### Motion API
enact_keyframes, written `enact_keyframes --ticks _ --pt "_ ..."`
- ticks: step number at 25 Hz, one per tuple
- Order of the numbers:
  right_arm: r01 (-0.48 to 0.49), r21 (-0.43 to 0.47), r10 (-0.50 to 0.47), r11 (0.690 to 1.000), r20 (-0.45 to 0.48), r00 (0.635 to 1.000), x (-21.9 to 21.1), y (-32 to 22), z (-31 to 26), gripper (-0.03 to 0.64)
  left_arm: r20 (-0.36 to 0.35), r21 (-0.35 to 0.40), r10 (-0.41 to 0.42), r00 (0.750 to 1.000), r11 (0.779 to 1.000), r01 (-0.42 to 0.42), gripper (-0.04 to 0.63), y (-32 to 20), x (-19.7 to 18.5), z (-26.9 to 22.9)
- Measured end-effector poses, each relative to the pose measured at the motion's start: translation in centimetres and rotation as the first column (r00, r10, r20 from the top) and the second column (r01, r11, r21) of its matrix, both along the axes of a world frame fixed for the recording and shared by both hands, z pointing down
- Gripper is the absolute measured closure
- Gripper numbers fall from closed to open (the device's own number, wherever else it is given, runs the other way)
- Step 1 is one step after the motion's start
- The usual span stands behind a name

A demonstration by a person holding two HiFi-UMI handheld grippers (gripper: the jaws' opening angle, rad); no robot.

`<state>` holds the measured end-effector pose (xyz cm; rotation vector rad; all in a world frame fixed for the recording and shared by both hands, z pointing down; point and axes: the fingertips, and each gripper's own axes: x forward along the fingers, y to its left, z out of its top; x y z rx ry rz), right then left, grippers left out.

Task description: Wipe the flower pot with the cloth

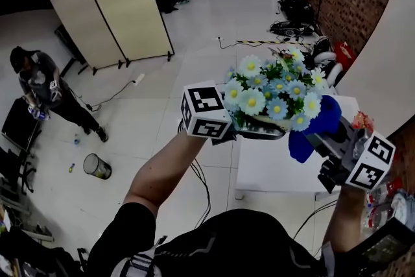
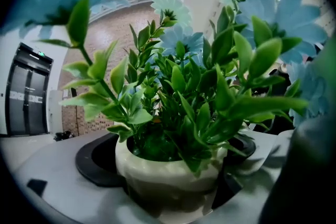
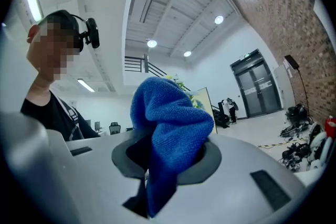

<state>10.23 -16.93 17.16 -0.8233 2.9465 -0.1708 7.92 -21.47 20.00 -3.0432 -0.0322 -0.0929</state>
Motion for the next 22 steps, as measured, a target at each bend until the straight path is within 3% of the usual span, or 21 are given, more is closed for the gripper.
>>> enact_keyframes --ticks 4,12,18,22 --pt "0.061 0.013 -0.061 0.998 -0.044 0.997 -1.8 0.5 0.6 0.527 -0.001 -0.022 -0.02 1.0 1.0 0.02 0.046 -0.5 0.4 -0.1" --pt "0.047 -0.024 -0.048 0.999 -0.041 0.998 -0.5 -0.5 1.1 0.528 0.01 0.0 -0.017 1.0 1.0 0.017 0.046 0.6 0.2 -0.2" --pt "-0.077 -0.047 0.076 0.996 -0.026 0.997 2.9 -4.2 1.3 0.528 -0.004 -0.008 -0.007 1.0 1.0 0.007 0.046 0.5 0.5 -0.2" --pt "-0.094 -0.006 0.094 0.996 -0.019 0.995 2.6 -2.4 0.7 0.528 -0.021 -0.05 -0.058 0.998 0.997 0.057 0.046 -0.3 -0.2 -0.1"
